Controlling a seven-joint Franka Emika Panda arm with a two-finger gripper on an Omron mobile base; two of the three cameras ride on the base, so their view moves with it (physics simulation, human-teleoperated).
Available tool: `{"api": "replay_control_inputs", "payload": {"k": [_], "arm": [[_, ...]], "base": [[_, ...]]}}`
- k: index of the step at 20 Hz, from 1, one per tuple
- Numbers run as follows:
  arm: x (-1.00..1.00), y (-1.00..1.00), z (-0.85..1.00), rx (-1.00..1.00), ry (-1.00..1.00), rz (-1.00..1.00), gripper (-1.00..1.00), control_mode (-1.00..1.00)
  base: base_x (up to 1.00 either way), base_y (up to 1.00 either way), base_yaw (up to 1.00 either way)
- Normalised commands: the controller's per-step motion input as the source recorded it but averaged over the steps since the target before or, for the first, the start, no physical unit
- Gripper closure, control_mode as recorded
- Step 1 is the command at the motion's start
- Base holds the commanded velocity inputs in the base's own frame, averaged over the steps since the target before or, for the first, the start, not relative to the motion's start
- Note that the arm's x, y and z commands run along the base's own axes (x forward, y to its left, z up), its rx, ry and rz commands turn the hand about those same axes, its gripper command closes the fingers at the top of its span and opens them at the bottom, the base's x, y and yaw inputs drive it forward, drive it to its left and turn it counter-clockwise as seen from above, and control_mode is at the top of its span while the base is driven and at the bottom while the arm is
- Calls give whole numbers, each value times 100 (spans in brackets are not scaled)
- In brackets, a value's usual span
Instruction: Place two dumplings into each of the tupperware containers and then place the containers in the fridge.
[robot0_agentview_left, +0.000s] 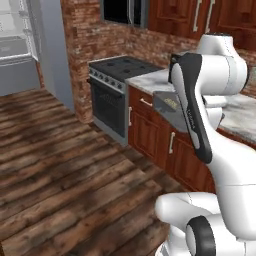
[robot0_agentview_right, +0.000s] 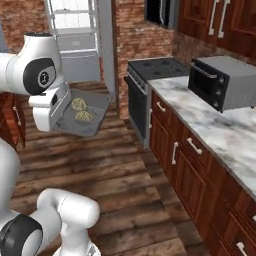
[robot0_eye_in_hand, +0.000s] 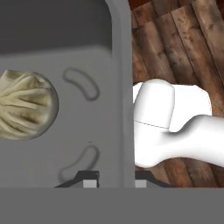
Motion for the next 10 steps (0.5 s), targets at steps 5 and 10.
{"api": "replay_control_inputs", "payload": {"k": [5, 10], "arm": [[0, 0, 0, 0, 0, 0, 100, 100], [0, 0, 0, 0, 0, 0, 100, 100]], "base": [[100, -12, 47], [100, -2, 44]]}}
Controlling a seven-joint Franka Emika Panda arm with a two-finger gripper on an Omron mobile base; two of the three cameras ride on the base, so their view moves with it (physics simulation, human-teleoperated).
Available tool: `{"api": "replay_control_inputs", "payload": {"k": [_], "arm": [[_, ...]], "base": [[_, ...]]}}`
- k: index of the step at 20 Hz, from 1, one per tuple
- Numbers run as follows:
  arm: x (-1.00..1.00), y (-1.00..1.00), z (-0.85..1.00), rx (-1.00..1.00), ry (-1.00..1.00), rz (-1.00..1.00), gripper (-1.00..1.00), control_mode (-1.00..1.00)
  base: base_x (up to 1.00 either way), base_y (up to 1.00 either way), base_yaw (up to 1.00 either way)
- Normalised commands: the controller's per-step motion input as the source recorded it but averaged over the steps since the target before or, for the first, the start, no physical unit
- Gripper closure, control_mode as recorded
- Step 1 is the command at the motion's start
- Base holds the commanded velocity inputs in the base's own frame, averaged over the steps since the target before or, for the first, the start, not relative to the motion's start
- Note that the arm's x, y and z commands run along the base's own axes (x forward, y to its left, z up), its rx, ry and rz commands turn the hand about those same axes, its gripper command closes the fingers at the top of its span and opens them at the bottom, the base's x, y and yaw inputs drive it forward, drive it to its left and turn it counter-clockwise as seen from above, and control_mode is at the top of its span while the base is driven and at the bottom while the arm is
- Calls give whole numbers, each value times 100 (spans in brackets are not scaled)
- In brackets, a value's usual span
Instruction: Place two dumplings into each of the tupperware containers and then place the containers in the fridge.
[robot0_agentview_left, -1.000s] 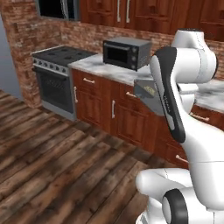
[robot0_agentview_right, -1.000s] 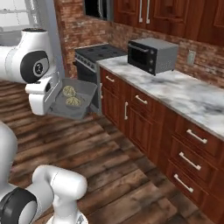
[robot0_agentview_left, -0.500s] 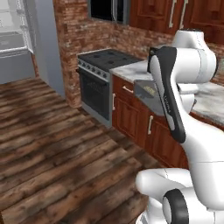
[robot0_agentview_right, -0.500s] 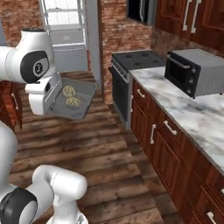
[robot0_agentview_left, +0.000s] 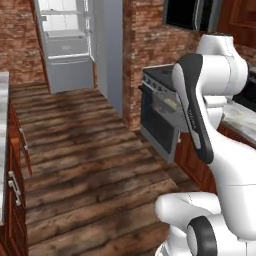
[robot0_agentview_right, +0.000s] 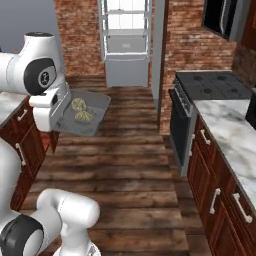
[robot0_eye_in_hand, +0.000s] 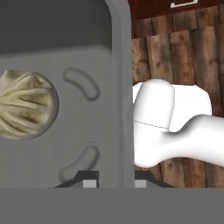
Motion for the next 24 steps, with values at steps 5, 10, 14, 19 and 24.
{"api": "replay_control_inputs", "payload": {"k": [5, 10, 14, 19, 24], "arm": [[0, 0, 0, 0, 0, 0, 100, 100], [0, 0, 0, 0, 0, 0, 100, 100], [0, 0, 0, 0, 0, 0, 100, 100], [0, 0, 0, 0, 0, 0, 100, 100], [0, 0, 0, 0, 0, 0, 100, 100]], "base": [[100, 0, 38], [100, -8, 28], [100, -19, 14], [100, -14, 3], [100, -19, 0]]}}
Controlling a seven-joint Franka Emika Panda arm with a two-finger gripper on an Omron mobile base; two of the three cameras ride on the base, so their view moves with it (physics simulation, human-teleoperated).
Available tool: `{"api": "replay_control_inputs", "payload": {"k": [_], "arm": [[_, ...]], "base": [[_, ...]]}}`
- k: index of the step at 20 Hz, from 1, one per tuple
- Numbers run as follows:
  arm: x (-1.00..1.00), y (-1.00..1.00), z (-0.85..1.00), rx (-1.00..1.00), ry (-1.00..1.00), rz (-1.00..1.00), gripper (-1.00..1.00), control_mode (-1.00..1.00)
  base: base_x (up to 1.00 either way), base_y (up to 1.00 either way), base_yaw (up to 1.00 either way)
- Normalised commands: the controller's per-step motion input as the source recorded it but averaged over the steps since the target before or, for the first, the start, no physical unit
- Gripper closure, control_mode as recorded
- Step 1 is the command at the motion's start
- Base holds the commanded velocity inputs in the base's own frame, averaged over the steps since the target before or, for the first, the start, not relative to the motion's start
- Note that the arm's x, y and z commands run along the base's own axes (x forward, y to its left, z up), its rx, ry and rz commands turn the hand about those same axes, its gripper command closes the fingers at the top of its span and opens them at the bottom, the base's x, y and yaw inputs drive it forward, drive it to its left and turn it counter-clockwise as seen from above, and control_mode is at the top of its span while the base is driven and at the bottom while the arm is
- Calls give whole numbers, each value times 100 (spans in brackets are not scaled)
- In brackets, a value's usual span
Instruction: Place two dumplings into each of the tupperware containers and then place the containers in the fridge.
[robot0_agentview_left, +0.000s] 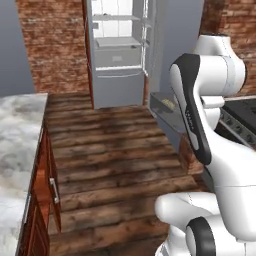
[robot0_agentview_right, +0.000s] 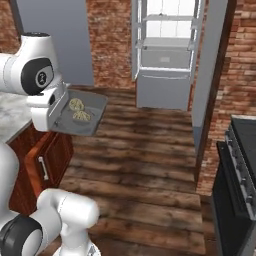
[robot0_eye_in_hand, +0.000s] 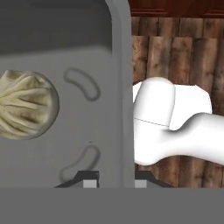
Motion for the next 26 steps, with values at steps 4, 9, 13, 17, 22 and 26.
{"api": "replay_control_inputs", "payload": {"k": [4, 9, 13, 17, 22, 26], "arm": [[0, 0, 0, 0, 0, 0, 100, 100], [0, 0, 0, 0, 0, 0, 100, 100], [0, 0, 0, 0, 0, 0, 100, 100], [0, 0, 0, 0, 0, 0, 100, 100], [0, 0, 0, 0, 0, 0, 100, 100], [0, 0, 0, 0, 0, 0, 100, 100]], "base": [[100, -35, -4], [100, -28, -10], [100, -24, -7], [100, -16, -3], [100, -20, 0], [100, -20, -1]]}}
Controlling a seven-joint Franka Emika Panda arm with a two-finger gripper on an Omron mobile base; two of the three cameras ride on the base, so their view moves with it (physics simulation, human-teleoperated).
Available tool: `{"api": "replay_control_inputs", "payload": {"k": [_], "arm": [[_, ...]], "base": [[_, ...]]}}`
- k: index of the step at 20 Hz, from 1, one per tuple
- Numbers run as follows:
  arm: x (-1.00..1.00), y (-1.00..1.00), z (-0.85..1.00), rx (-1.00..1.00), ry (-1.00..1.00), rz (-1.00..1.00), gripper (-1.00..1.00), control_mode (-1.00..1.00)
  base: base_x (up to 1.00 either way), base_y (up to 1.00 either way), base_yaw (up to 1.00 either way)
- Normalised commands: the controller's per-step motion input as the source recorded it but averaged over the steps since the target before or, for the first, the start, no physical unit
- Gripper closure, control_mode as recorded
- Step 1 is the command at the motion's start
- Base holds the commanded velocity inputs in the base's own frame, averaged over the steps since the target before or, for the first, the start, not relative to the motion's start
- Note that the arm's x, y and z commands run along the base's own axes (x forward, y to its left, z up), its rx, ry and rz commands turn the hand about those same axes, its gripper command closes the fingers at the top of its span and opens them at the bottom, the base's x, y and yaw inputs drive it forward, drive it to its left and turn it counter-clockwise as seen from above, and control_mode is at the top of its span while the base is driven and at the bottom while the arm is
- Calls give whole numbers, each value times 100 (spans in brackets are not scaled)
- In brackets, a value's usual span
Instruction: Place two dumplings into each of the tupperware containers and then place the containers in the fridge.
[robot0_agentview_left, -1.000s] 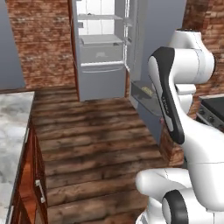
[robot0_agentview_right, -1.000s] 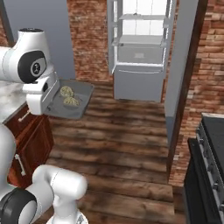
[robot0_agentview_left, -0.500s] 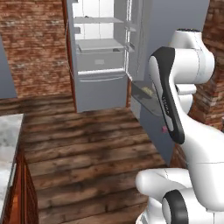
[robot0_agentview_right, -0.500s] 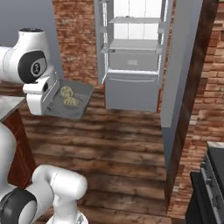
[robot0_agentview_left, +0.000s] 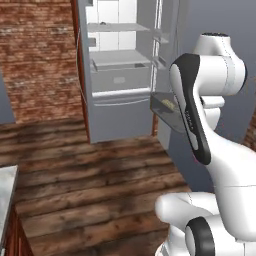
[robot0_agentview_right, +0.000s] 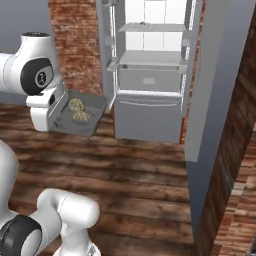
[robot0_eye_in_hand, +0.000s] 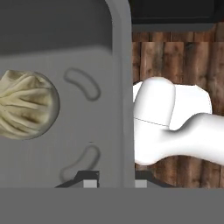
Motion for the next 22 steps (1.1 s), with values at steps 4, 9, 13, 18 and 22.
{"api": "replay_control_inputs", "payload": {"k": [4, 9, 13, 18, 22], "arm": [[0, 0, 0, 0, 0, 0, 100, 100], [0, 0, 0, 0, 0, 0, 100, 100], [0, 0, 0, 0, 0, 0, 100, 100], [0, 0, 0, 0, 0, 0, 100, 100], [0, 0, 0, 0, 0, 0, 100, 100]], "base": [[100, -27, -2], [100, -33, -2], [100, -34, -1], [100, -30, 0], [100, -34, 0]]}}
